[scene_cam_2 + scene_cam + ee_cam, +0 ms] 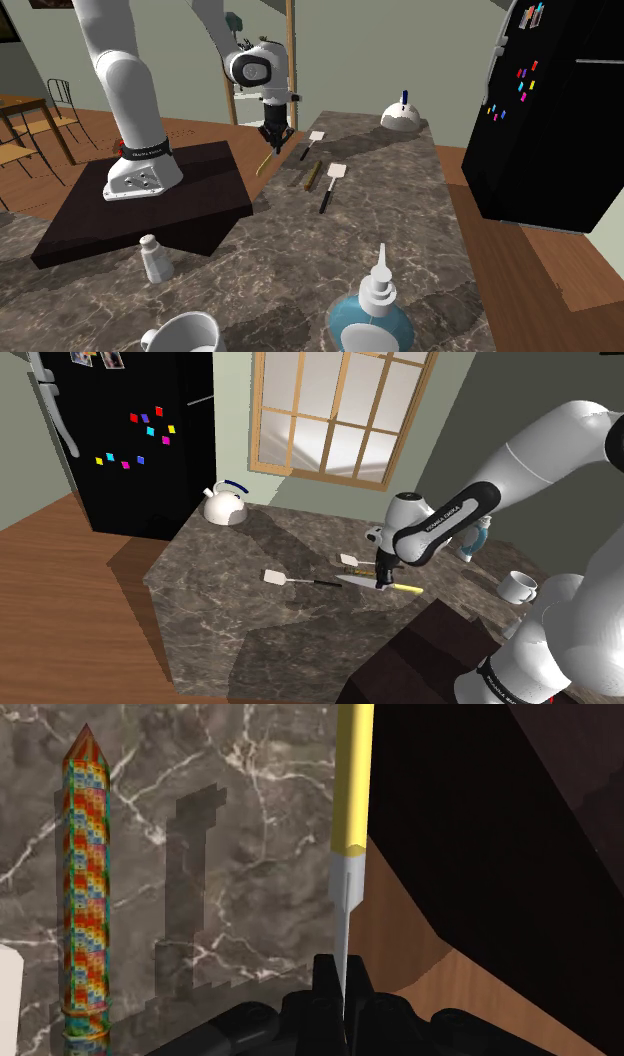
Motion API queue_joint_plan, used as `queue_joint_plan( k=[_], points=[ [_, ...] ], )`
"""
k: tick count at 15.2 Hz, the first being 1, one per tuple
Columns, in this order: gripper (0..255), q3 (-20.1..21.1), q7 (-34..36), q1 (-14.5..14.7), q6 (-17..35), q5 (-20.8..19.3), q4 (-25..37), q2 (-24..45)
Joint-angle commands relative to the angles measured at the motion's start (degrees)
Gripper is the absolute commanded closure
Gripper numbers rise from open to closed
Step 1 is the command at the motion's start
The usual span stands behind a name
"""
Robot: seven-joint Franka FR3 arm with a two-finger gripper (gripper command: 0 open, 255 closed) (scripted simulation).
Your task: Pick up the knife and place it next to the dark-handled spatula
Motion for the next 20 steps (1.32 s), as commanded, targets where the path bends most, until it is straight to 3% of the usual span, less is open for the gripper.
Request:
queue_joint_plan(
  k=[1,9,17,18,20],
  points=[
    [255,0.2,-0.6,0.0,2.0,1.1,0.0,2.1],
    [255,3.1,-4.2,-1.5,9.7,6.8,1.0,11.1],
    [255,3.1,-4.2,-1.6,9.7,6.7,1.0,11.1],
    [0,3.1,-4.2,-1.6,9.7,6.7,1.0,11.1],
    [0,3.1,-4.2,-1.6,9.7,6.7,1.0,11.1]
  ],
)
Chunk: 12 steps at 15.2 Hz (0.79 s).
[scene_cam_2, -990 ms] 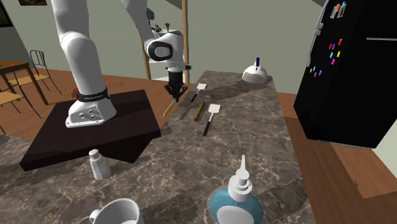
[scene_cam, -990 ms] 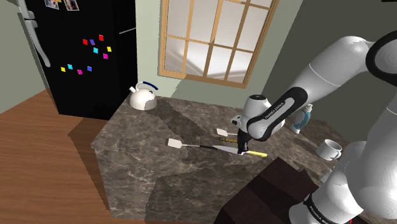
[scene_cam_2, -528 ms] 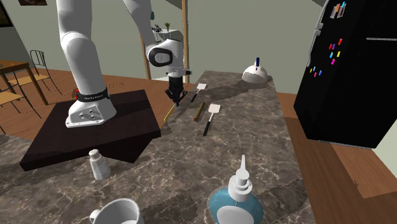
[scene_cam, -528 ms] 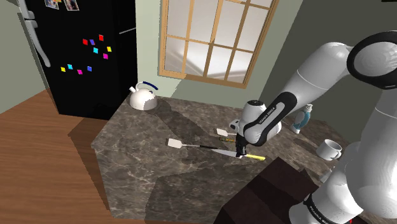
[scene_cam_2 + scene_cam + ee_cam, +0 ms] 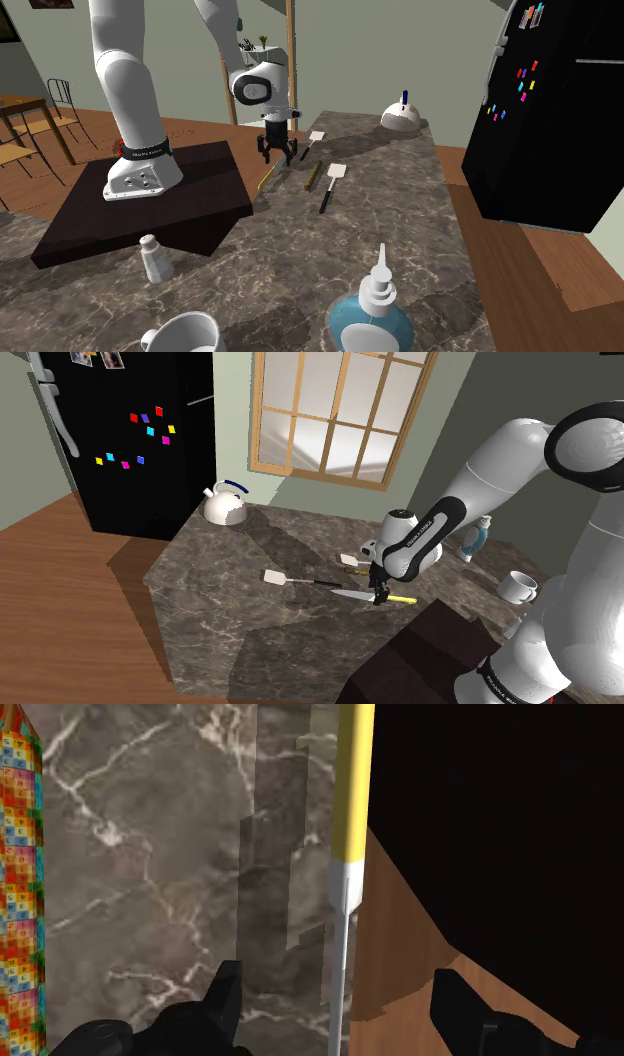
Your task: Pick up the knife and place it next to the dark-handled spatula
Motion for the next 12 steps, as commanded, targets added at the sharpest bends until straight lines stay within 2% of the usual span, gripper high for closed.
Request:
queue_joint_plan(
  k=[1,3,7,12],
  points=[
    [0,0.0,0.0,0.0,0.0,0.0,0.0,0.0],
    [0,0.0,0.0,0.0,0.0,0.0,0.0,0.0],
    [0,-3.4,4.1,2.6,-8.8,-5.7,-0.6,-9.6],
    [0,-3.2,4.1,2.4,-8.8,-5.8,-0.6,-9.6]
  ],
)
